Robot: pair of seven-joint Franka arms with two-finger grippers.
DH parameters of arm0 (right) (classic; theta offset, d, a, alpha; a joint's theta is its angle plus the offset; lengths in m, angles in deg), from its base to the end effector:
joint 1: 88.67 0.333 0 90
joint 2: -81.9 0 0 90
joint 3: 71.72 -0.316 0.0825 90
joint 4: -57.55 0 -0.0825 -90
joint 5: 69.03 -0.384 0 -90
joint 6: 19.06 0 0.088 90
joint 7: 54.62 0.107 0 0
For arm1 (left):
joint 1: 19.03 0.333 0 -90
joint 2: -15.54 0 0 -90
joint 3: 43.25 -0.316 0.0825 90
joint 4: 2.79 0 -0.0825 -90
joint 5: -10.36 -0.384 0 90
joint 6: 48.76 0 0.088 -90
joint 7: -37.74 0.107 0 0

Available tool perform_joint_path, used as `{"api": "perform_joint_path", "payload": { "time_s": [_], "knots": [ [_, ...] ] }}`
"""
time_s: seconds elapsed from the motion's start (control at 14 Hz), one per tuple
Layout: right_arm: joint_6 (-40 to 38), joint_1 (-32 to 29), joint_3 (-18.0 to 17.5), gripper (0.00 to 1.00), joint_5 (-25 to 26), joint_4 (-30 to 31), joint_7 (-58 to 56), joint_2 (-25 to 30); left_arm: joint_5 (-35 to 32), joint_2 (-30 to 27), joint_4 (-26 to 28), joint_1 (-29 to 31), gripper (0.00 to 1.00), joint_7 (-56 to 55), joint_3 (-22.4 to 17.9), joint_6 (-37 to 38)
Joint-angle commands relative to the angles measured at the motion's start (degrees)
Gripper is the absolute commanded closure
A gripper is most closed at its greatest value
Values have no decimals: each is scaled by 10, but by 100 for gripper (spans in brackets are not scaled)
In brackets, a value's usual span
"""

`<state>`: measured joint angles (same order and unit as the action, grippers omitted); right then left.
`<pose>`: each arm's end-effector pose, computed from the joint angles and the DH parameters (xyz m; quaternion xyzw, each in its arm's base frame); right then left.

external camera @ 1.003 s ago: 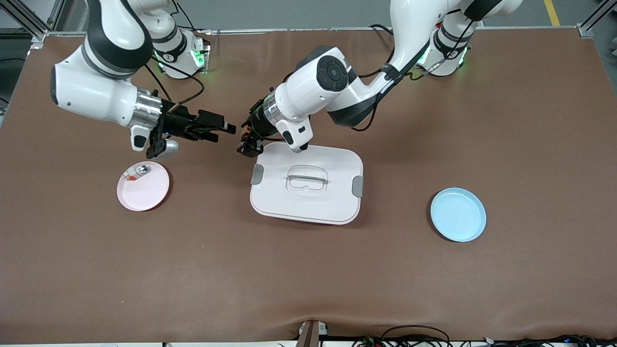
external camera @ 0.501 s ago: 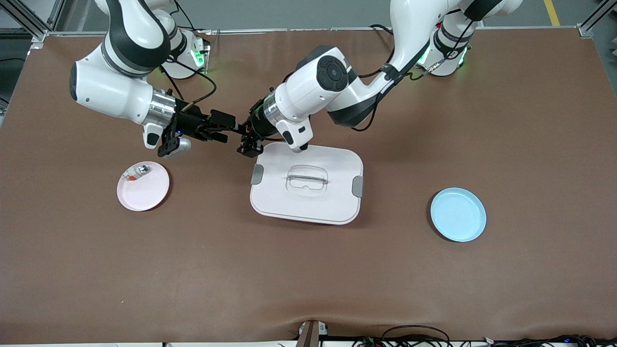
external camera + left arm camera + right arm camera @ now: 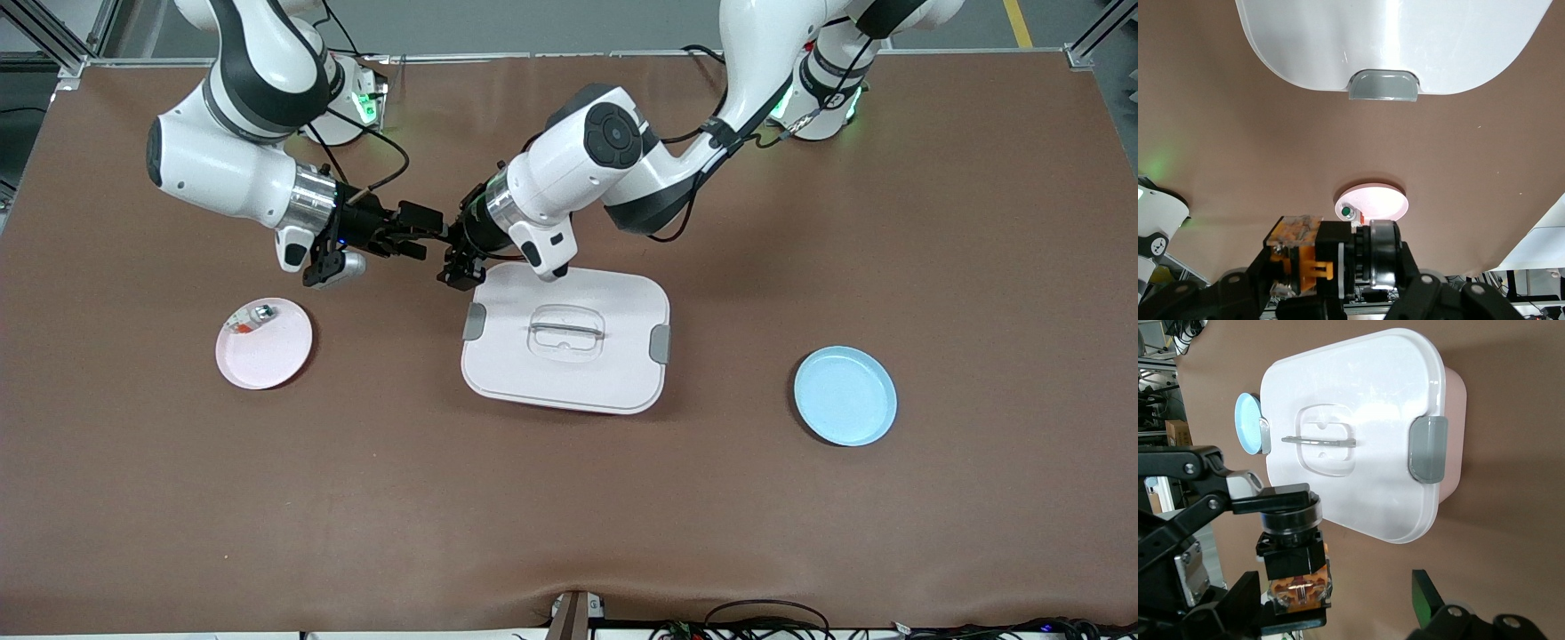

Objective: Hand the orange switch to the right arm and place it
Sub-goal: 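Grasp the switch's orange button end with the right gripper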

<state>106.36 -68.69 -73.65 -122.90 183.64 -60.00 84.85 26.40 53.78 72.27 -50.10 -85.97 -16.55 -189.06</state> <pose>0.4836 0.2262 0.4209 -0.9267 0.0376 0.0359 0.3722 0.4898 -0.5923 0.4361 0.6900 0.6353 -0.2392 0.2510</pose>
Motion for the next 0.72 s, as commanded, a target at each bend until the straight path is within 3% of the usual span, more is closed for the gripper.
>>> {"api": "perform_joint_path", "payload": {
  "time_s": [0.0, 0.5, 0.64],
  "knots": [
    [19, 16, 4, 0, -19, 20, -12, 15, 10, 9, -17, -8, 100, -5, -4, -7],
    [34, 29, 4, 0, -19, 19, -13, 14, 10, 9, -17, -8, 100, -5, -4, -7],
    [38, 33, 4, 23, -19, 19, -13, 14, 10, 9, -17, -8, 100, -5, -4, -7]
  ]
}}
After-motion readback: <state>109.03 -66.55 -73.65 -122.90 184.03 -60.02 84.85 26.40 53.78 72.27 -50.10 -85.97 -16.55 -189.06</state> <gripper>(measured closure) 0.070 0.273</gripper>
